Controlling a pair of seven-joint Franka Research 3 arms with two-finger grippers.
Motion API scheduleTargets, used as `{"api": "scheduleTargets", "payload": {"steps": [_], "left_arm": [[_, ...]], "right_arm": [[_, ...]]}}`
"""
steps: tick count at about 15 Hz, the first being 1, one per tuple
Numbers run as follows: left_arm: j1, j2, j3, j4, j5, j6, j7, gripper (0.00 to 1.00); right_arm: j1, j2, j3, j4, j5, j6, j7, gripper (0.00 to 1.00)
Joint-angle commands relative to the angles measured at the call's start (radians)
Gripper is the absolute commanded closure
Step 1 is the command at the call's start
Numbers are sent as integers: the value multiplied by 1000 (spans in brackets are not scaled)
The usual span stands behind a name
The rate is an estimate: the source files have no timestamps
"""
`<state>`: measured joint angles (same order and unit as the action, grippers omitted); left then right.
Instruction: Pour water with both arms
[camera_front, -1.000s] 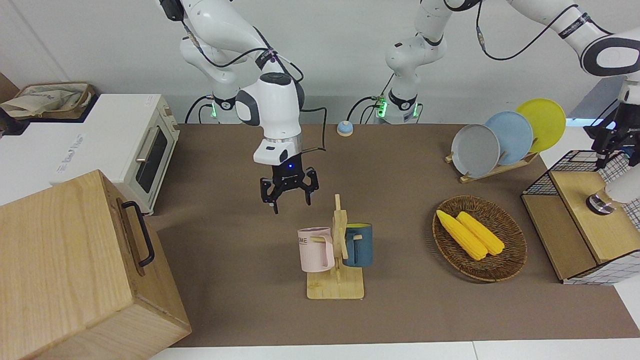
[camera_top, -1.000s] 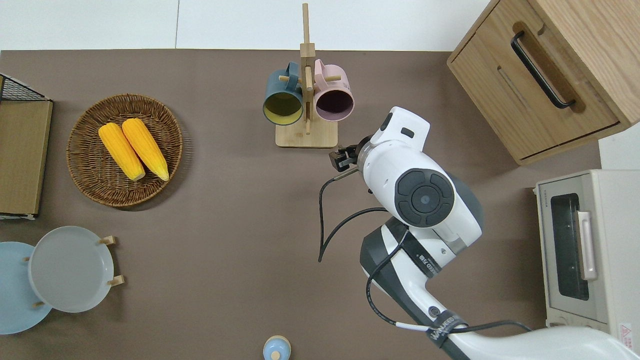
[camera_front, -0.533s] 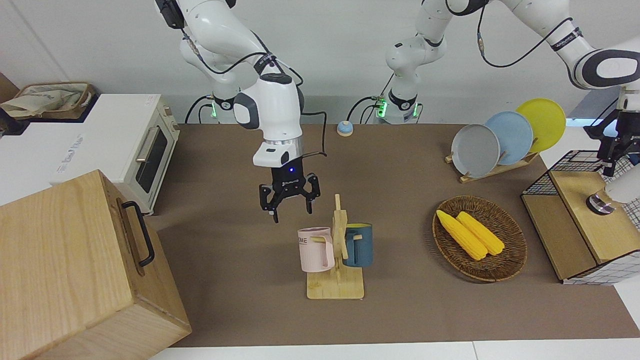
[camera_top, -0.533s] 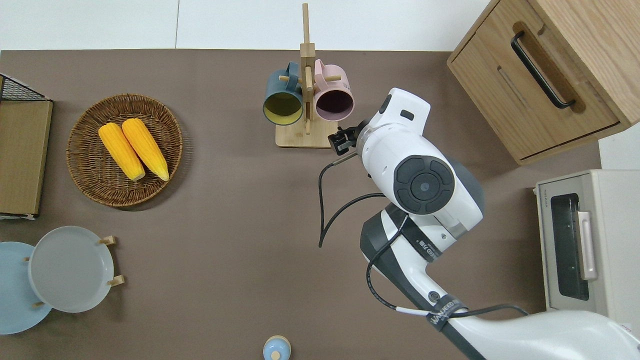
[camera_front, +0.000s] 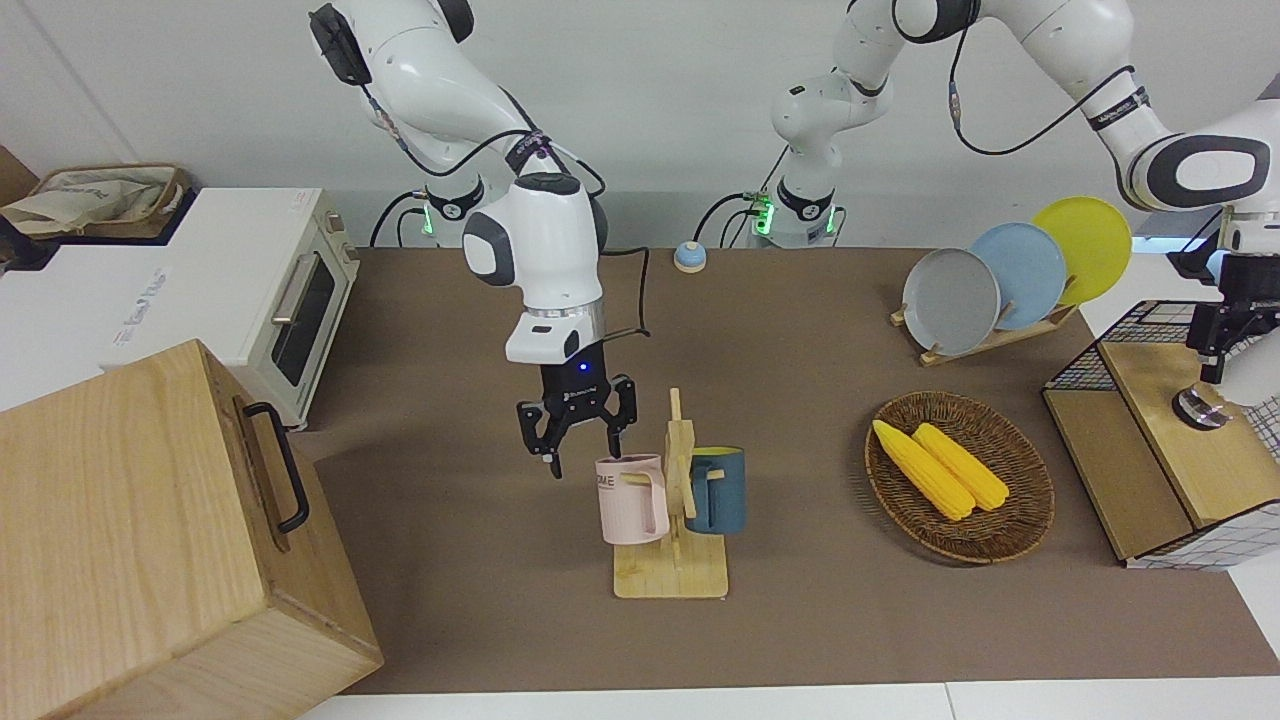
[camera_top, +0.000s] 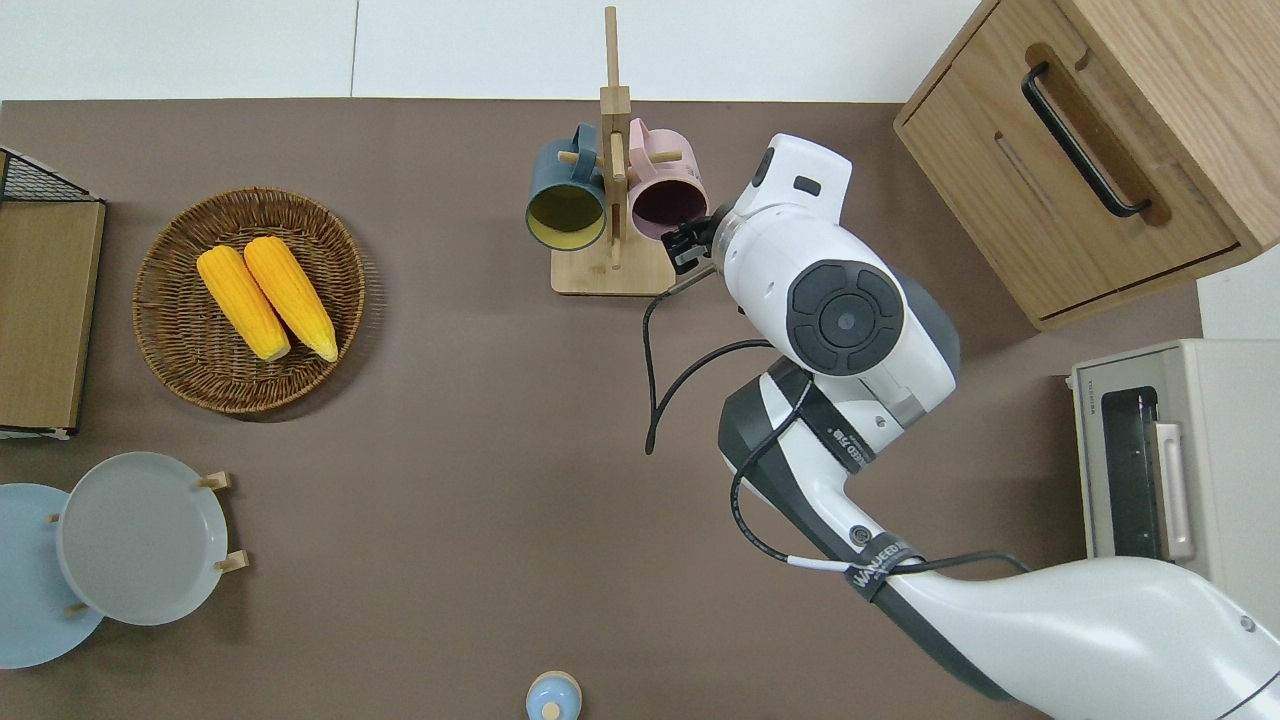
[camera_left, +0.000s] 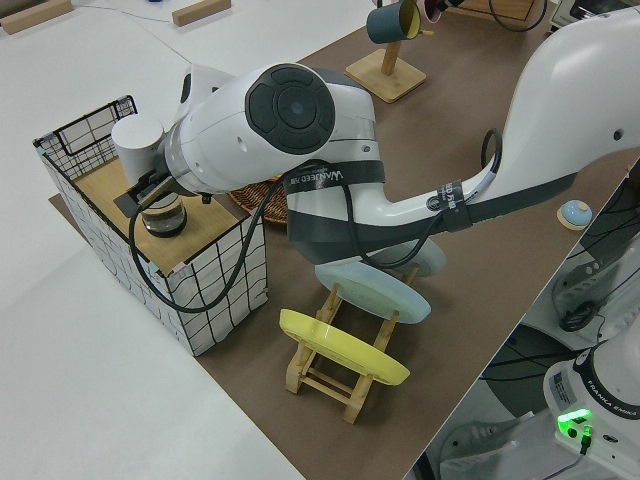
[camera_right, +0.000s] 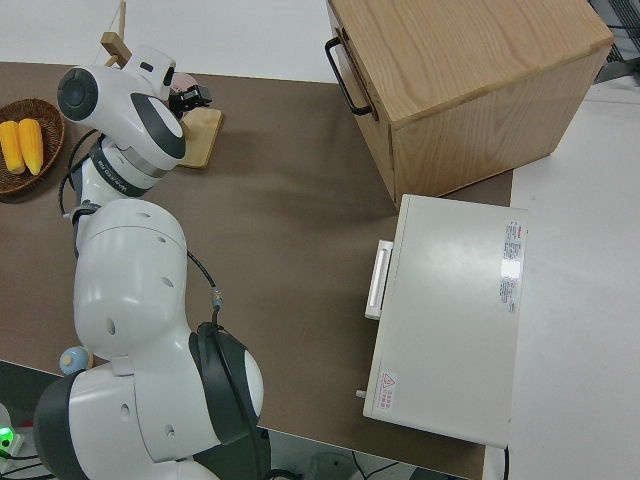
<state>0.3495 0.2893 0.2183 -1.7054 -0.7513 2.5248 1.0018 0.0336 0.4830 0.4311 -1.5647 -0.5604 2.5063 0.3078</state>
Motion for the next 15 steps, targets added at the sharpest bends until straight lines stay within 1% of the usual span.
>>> {"api": "scheduleTargets", "payload": {"steps": [1,2,3,4,5,6,7,9,10,11,12,13,14,15], "left_arm": [[6,37,-10,36,-31,23,29,7],[8,40,-11,39,-30,23,29,9],[8,44,-11,44,-31,23,35,9],[12,45,-11,46,-31,23,41,13],[20,45,-13,46,-31,23,43,44],[22,47,-17,46,-31,23,43,109],[22,47,-19,46,-34,23,40,277],[23,48,-17,46,-52,22,40,674],[23,48,-17,46,-54,22,37,809],[23,50,-17,46,-56,22,34,939],[23,48,-17,46,-54,22,32,999],[23,48,-17,46,-54,22,32,1000],[23,48,-17,46,-54,22,31,1000],[23,48,-17,46,-53,22,31,1000]], "right_arm": [[2,49,8,67,-24,5,-48,372],[12,58,8,95,-24,-3,-68,423],[20,65,8,107,-23,-13,-73,475],[20,66,8,110,-23,-17,-75,535],[20,68,8,111,-23,-17,-75,590],[20,68,8,111,-23,-17,-75,655],[22,68,8,111,-21,-17,-73,718],[22,68,8,111,-21,-18,-73,787],[22,68,8,111,-21,-18,-75,827],[23,68,8,111,-21,-18,-75,846],[23,68,8,111,-21,-17,-75,848],[23,68,8,111,-23,-18,-76,848],[22,68,8,111,-24,-18,-87,875],[22,69,6,111,-24,-18,-113,958]]}}
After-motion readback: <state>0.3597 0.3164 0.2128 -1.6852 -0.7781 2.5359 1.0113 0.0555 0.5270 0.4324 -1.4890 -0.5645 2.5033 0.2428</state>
